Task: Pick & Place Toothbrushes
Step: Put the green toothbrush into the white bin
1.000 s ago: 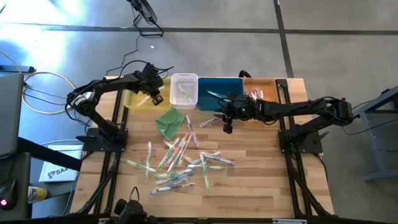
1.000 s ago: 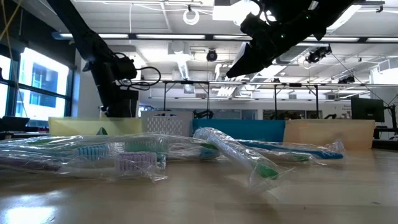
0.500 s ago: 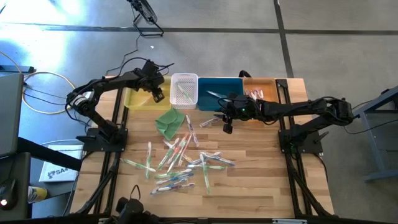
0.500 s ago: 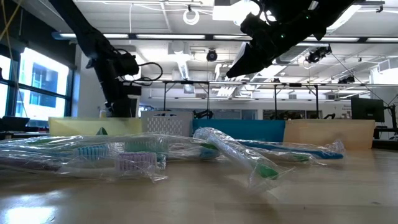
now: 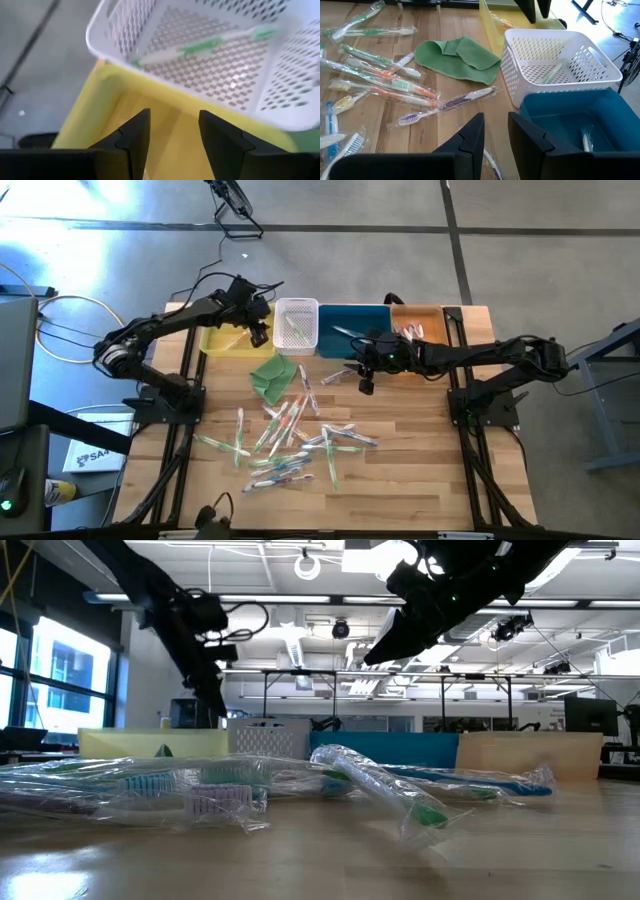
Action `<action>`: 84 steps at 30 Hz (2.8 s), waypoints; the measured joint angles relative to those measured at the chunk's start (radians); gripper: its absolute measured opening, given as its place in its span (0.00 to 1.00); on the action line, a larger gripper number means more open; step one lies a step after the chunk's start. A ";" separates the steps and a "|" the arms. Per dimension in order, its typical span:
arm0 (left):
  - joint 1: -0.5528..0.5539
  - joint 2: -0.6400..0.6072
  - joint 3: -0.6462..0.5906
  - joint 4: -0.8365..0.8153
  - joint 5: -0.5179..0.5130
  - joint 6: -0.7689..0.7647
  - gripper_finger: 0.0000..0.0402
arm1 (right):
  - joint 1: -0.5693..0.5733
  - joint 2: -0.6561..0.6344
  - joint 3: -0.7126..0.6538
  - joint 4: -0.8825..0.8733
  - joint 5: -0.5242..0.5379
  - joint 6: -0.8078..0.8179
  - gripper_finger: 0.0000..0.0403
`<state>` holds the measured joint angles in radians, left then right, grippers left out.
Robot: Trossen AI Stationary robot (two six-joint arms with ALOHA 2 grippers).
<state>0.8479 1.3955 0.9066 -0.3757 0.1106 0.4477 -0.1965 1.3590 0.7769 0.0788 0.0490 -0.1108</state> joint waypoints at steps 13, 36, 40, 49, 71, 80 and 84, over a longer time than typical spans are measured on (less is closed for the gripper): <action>-0.289 -0.231 -0.001 -0.134 -0.112 -0.073 0.41 | 0.000 0.000 0.000 0.000 0.000 0.000 0.20; -0.757 -0.259 -0.001 -0.329 -0.202 -0.217 0.41 | 0.000 0.000 0.000 0.000 0.000 0.000 0.20; -0.816 -0.259 -0.001 -0.337 -0.202 -0.217 0.41 | 0.000 0.000 0.000 0.000 0.000 0.000 0.20; -0.928 -0.259 -0.001 -0.338 -0.203 -0.198 0.41 | 0.000 0.000 0.000 0.011 -0.004 0.007 0.20; -1.020 -0.259 -0.001 -0.355 -0.232 0.001 0.41 | 0.000 0.000 0.000 0.081 -0.002 0.144 0.20; -1.154 -0.259 -0.001 -0.351 -0.234 -0.009 0.41 | 0.000 0.000 0.000 0.084 0.000 0.143 0.20; -1.197 -0.259 -0.001 -0.363 -0.248 -0.007 0.41 | 0.000 0.000 0.000 0.084 0.001 0.144 0.20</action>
<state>-0.3486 1.1370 0.9054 -0.7386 -0.1376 0.4408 -0.1963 1.3594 0.7769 0.1627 0.0497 0.0330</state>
